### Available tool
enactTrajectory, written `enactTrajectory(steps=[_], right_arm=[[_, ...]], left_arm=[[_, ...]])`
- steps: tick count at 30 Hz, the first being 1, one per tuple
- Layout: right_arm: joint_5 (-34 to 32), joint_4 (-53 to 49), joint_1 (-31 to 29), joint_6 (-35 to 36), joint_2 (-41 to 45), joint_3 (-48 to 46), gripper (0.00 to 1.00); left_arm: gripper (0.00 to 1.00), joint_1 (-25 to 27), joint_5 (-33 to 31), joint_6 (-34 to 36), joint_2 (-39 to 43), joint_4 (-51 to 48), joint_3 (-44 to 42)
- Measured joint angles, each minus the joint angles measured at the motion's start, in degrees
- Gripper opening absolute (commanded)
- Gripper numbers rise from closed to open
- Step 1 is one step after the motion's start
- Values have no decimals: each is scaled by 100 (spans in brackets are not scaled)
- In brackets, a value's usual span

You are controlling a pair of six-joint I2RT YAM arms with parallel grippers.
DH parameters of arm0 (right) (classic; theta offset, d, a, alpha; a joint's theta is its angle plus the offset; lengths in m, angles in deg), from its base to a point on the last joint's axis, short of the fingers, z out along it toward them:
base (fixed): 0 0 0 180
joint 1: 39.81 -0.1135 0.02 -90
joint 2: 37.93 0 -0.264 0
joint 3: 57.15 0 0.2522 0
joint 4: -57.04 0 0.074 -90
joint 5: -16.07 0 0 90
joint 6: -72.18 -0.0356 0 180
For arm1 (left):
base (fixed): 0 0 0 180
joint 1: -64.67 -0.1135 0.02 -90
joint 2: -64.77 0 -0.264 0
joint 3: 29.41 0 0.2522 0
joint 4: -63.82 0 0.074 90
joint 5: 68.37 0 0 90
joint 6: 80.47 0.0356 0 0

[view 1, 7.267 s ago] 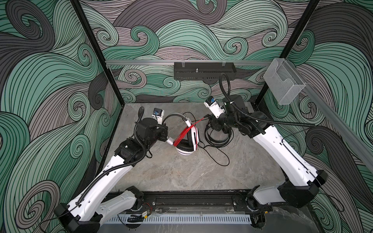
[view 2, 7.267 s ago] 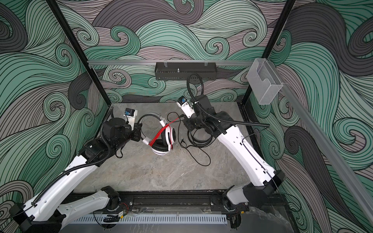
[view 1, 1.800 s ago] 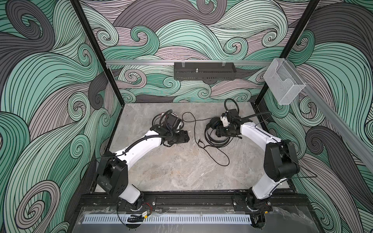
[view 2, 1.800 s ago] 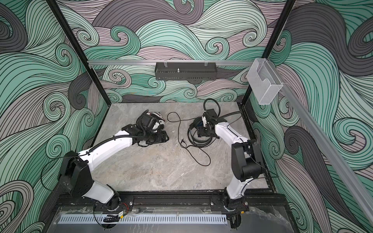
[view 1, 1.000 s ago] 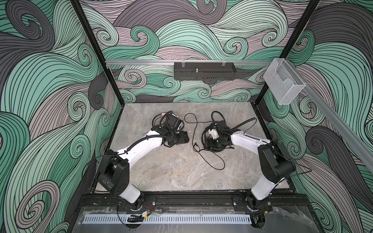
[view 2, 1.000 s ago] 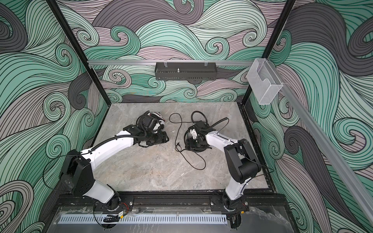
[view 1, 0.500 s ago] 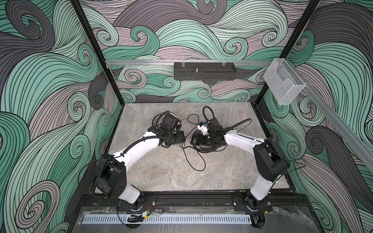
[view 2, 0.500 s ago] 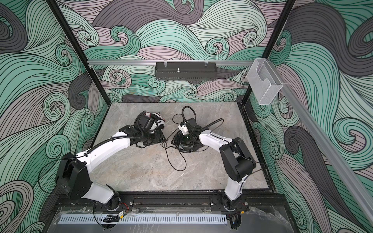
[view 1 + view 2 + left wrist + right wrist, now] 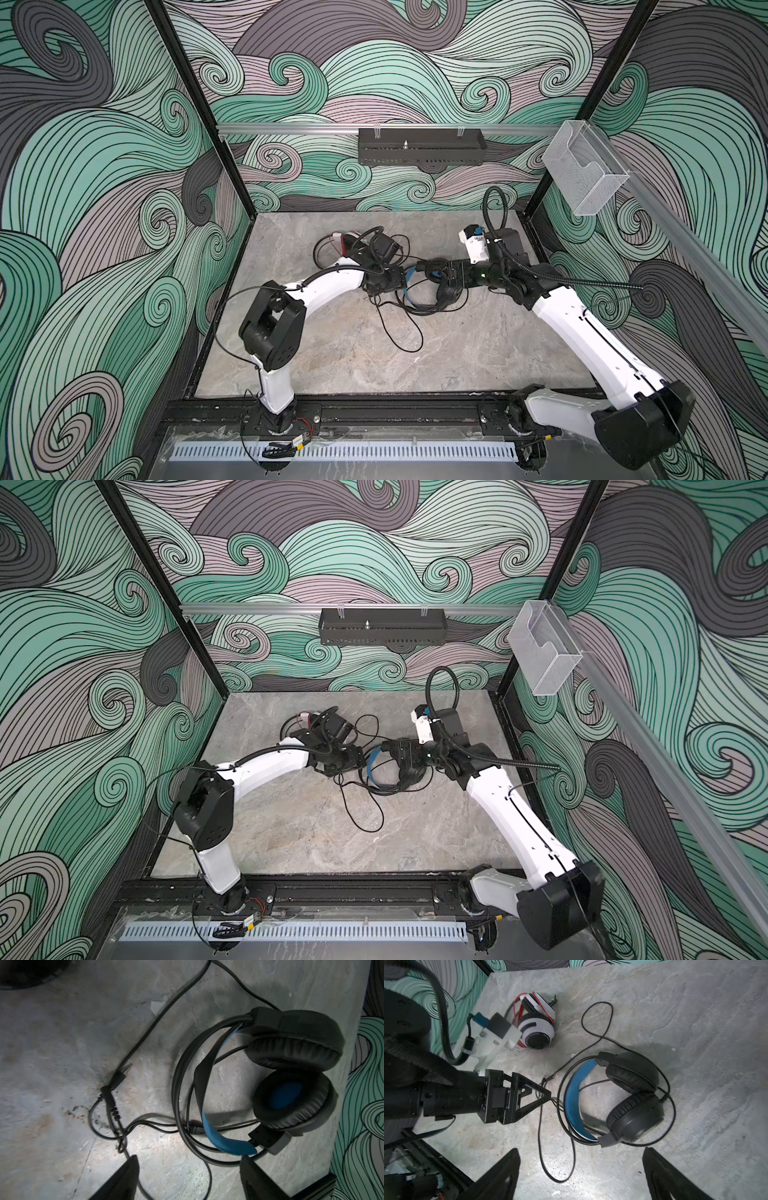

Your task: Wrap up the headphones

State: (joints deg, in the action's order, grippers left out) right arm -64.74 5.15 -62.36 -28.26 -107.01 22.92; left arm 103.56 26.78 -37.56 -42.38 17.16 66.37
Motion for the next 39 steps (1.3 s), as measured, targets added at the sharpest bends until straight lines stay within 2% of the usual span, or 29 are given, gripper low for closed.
enactTrajectory(steps=[4,8,14,19,27,31,33,39], right_arm=[[-245,-195,-2,166,103,-289,98],[-387,-337,-68,280,175,-492,98],[-472,-339,-98,350,234,-507,99],[-518,-330,-98,409,232,-507,99],[-643,-328,-98,450,232,-507,99],[-695,-328,-96,490,232,-507,99],[-723,-328,-98,516,232,-507,99],[-737,-332,-98,557,251,-507,99]], left_arm=[[75,125,-142,-131,-743,-131,560],[69,138,-240,-225,-1311,-363,1058],[57,142,-374,-367,-1711,-743,1482],[55,153,-385,-437,-1980,-901,1725],[28,181,-435,-520,-2186,-1040,1967],[19,181,-531,-459,-2186,-1099,2004],[11,181,-636,-389,-2184,-1143,2028],[0,208,-984,63,-2129,-1375,2245]])
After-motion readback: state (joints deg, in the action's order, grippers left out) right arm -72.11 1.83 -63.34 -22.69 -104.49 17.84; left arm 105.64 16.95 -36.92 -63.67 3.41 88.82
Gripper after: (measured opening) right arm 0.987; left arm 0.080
